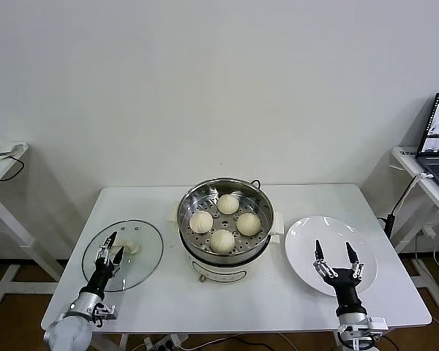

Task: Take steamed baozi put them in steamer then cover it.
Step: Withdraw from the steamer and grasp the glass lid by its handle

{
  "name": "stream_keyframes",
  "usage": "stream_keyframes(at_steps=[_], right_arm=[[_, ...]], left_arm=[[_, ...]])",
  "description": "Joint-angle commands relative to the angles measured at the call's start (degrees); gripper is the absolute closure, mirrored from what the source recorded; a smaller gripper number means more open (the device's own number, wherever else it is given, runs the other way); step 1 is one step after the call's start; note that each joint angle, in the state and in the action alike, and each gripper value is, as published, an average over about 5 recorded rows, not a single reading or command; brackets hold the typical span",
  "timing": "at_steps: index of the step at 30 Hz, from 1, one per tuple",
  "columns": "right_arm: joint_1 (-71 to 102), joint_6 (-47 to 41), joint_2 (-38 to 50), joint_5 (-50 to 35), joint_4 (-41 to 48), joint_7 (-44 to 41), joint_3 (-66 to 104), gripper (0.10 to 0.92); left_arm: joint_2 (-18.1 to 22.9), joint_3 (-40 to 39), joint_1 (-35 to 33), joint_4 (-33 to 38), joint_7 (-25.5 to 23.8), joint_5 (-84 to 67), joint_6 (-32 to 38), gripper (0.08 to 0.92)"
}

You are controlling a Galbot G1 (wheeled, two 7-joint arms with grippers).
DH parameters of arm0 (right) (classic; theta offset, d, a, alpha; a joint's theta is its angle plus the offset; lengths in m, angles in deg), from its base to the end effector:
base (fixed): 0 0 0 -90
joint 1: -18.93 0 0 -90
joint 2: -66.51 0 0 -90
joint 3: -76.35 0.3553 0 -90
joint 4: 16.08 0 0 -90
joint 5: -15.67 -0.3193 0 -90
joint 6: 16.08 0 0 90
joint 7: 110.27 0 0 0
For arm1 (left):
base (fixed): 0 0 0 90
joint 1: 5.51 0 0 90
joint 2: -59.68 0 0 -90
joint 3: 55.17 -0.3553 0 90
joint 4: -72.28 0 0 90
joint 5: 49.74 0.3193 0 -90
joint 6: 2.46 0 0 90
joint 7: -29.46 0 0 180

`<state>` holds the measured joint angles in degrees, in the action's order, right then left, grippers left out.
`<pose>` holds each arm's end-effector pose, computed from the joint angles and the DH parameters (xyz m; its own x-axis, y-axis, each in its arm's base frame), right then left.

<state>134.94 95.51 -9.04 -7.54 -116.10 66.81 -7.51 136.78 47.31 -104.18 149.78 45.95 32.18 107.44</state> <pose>0.1574 -0.1074 -0.3904 -0.9910 0.0544 -0.1226 0.0407 0.9929 0.1119 0.2408 0.1604 -0.4400 -0.9943 0.0969 0.0454 0.0446 -0.0098 0.9990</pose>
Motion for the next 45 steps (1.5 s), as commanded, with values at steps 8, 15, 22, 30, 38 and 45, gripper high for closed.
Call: stream_keyframes(at_steps=[8, 15, 22, 30, 38, 45], right_arm=[[-0.35, 0.36, -0.04, 0.66, 2.1, -0.18, -0.23, 0.203], [-0.38, 0.83, -0.07, 1.26, 3.0, -0.28, -0.42, 0.203], [-0.52, 1.1, -0.07, 1.6, 3.67, -0.32, -0.69, 0.203], [-0.92, 1.25, -0.07, 1.74, 4.18, -0.31, -1.04, 0.203], [-1.39, 1.35, -0.02, 1.63, 4.38, -0.31, -1.29, 0.203], [-1.61, 1.37, 0.02, 1.61, 4.3, -0.27, -1.51, 0.203]], left_arm=[[0.42, -0.38, 4.83, -4.56, 0.63, 1.84, -0.55, 0.177], [0.7, -0.84, 5.47, -6.1, 1.05, 2.04, -0.85, 0.191], [0.84, -0.79, 5.59, -7.32, 1.55, 3.14, -0.75, 0.38], [1.32, -0.77, 5.19, -6.65, 2.02, 3.83, -0.87, 0.613], [1.53, 0.17, 3.89, -1.0, 2.4, 3.55, -2.62, 0.803], [0.47, 2.7, -1.13, 12.74, 1.18, 1.78, -5.64, 0.812]])
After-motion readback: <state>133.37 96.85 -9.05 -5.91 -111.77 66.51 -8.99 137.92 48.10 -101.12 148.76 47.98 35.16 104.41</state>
